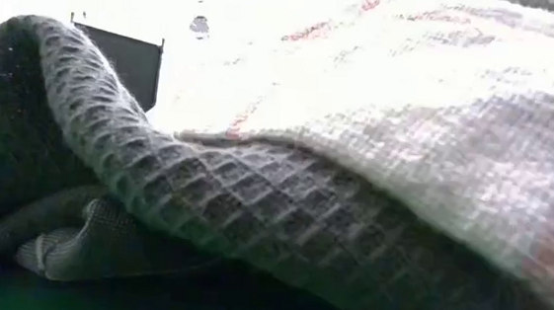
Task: Sort towels by color in basket
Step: Put the orange towel into the orange bin
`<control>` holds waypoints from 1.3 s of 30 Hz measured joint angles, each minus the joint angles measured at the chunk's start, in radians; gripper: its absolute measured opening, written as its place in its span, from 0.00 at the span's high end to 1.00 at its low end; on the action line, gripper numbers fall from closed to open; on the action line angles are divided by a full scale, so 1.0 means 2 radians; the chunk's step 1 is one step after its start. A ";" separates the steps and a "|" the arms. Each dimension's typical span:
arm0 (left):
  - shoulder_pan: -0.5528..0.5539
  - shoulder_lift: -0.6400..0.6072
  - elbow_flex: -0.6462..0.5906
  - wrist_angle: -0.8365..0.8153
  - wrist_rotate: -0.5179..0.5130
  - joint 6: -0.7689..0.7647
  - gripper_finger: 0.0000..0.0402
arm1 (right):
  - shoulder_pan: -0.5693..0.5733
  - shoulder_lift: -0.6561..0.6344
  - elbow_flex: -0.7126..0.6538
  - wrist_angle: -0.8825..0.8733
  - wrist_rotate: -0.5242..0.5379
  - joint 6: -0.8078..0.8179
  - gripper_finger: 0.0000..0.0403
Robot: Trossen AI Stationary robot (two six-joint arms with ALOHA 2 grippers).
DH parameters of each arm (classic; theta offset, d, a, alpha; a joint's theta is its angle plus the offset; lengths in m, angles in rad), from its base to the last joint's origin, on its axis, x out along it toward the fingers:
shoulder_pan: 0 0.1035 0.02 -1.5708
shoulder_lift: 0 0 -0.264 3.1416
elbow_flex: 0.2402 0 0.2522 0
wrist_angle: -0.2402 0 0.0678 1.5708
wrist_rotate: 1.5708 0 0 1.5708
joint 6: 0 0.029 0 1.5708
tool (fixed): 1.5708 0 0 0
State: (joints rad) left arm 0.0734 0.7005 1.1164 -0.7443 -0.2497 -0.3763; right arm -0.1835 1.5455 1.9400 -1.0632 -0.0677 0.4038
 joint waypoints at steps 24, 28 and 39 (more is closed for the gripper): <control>0.000 0.083 0.000 0.120 -0.027 -0.086 0.46 | -0.114 -0.161 0.001 0.086 0.203 -0.238 0.95; 0.000 0.092 0.000 0.124 -0.027 -0.102 0.46 | -0.136 -0.121 -0.001 0.028 0.207 -0.220 0.95; 0.000 0.090 0.000 0.124 -0.026 -0.123 0.46 | -0.129 -0.008 0.000 0.085 0.135 -0.149 0.94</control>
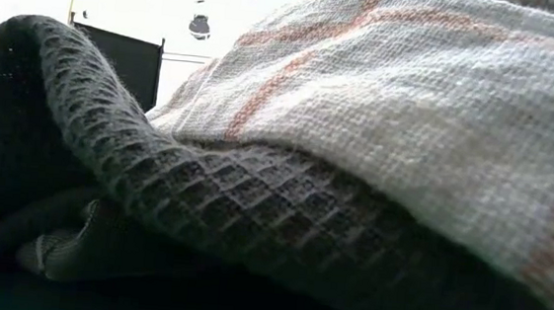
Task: Sort towels by color in basket
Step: Put the orange towel into the orange bin
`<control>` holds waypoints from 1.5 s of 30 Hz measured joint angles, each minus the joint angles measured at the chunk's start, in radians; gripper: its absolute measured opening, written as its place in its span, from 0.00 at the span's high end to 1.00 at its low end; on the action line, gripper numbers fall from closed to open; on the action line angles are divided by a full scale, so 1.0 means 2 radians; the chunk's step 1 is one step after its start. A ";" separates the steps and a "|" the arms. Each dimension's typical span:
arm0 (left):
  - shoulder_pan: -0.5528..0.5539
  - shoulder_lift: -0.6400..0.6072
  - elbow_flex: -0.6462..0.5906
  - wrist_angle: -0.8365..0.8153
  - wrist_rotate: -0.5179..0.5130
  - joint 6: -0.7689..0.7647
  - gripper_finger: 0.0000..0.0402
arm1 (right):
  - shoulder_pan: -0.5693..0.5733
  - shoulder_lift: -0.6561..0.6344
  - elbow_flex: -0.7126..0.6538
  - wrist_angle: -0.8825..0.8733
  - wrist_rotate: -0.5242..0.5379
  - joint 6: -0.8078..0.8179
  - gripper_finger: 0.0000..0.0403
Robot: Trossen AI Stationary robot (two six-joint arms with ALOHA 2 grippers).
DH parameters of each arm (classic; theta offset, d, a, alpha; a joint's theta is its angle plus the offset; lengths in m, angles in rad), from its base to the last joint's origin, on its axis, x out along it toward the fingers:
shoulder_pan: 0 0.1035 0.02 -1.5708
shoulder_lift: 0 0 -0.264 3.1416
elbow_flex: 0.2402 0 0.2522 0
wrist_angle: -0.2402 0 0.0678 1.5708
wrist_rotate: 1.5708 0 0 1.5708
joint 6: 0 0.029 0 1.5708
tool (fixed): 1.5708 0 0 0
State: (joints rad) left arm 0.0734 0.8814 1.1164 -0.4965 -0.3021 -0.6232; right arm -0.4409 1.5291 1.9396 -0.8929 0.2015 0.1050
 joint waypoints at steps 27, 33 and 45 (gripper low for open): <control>-0.001 -0.002 0.000 -0.003 0.015 0.017 0.46 | -0.071 0.072 0.000 -0.333 -0.040 -0.026 0.94; -0.001 -0.002 0.000 0.019 0.014 0.022 0.46 | -0.083 0.066 -0.046 -0.340 -0.085 -0.025 0.94; -0.001 -0.002 0.000 0.023 0.014 0.013 0.46 | -0.089 0.073 -0.241 -0.122 -0.138 -0.027 0.93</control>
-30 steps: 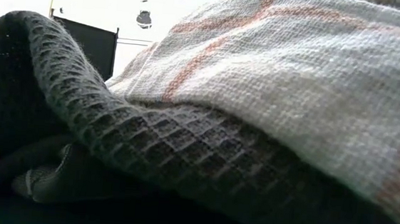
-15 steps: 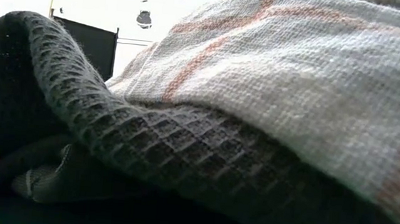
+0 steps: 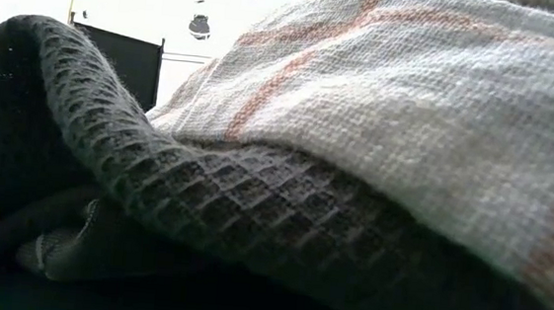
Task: Sort towels by color in basket
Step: Put the orange towel into the orange bin
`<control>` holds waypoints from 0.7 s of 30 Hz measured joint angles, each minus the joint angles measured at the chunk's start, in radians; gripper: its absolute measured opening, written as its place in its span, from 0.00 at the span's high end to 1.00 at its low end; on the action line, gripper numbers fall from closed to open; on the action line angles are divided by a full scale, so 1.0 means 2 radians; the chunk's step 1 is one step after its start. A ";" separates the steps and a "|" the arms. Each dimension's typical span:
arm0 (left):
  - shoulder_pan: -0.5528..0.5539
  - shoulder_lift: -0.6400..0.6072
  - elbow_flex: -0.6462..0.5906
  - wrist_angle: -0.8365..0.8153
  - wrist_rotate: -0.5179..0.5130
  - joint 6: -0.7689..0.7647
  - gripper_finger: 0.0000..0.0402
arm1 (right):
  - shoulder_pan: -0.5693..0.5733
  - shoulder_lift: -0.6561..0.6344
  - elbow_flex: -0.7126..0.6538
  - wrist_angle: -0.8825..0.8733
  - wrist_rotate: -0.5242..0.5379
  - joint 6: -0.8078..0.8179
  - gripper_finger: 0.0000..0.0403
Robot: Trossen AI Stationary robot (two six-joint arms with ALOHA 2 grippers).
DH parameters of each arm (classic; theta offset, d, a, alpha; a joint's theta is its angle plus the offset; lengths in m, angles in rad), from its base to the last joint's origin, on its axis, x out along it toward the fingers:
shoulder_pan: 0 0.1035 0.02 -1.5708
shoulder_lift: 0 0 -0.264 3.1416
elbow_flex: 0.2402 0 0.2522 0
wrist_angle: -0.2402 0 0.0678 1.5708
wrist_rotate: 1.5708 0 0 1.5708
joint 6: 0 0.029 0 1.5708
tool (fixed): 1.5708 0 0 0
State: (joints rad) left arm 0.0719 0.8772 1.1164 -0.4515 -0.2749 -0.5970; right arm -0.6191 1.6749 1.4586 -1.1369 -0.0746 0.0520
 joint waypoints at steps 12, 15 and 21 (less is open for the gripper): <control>0.000 0.000 0.000 0.000 0.000 -0.004 0.46 | 0.006 0.000 -0.094 0.071 0.001 -0.047 0.66; 0.000 0.000 0.000 0.000 0.000 -0.004 0.46 | 0.004 0.000 -0.085 0.040 0.002 -0.050 0.53; 0.000 0.000 0.000 -0.001 0.002 -0.006 0.46 | -0.002 0.000 -0.027 -0.055 0.003 -0.039 0.34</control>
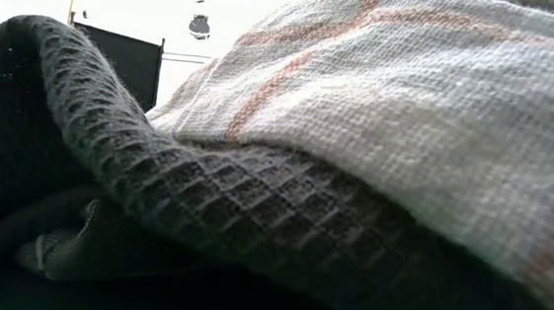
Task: Sort towels by color in basket
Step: Put the orange towel into the orange bin
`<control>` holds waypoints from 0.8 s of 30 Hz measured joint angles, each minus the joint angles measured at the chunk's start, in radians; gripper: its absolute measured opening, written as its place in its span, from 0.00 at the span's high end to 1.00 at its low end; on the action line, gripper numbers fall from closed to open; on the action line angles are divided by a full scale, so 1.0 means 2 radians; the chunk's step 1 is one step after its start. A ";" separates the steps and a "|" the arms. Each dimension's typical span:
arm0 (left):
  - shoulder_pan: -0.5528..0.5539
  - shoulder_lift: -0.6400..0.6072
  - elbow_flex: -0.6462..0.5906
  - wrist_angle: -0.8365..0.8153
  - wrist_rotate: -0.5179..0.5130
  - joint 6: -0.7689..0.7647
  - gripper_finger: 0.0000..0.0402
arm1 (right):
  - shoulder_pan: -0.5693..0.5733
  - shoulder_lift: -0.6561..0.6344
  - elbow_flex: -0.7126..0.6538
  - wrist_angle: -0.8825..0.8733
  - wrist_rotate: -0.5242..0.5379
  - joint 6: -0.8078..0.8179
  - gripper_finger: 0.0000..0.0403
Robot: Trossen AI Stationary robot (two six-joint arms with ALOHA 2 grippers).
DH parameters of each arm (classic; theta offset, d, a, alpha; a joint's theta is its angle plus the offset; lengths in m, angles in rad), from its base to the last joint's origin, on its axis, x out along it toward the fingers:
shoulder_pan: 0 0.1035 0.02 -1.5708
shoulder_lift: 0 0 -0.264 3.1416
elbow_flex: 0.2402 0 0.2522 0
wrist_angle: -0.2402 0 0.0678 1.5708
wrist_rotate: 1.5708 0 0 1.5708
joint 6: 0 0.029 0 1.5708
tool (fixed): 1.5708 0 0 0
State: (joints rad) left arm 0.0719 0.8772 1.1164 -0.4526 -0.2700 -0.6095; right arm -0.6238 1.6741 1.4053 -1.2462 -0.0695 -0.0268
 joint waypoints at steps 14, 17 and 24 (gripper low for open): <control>0.000 0.000 0.000 -0.003 0.001 0.000 0.46 | 0.162 -0.002 0.049 0.036 0.045 -0.110 0.30; 0.000 0.000 0.000 -0.003 0.001 -0.001 0.46 | 0.202 0.005 0.030 0.055 0.131 -0.120 0.30; 0.000 0.000 0.000 -0.003 0.001 0.006 0.46 | 0.219 0.022 0.014 0.061 0.154 -0.096 0.30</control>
State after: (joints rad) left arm 0.0715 0.8768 1.1164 -0.4583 -0.2676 -0.5980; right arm -0.1853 1.7173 1.4333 -1.1250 0.2392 -0.2180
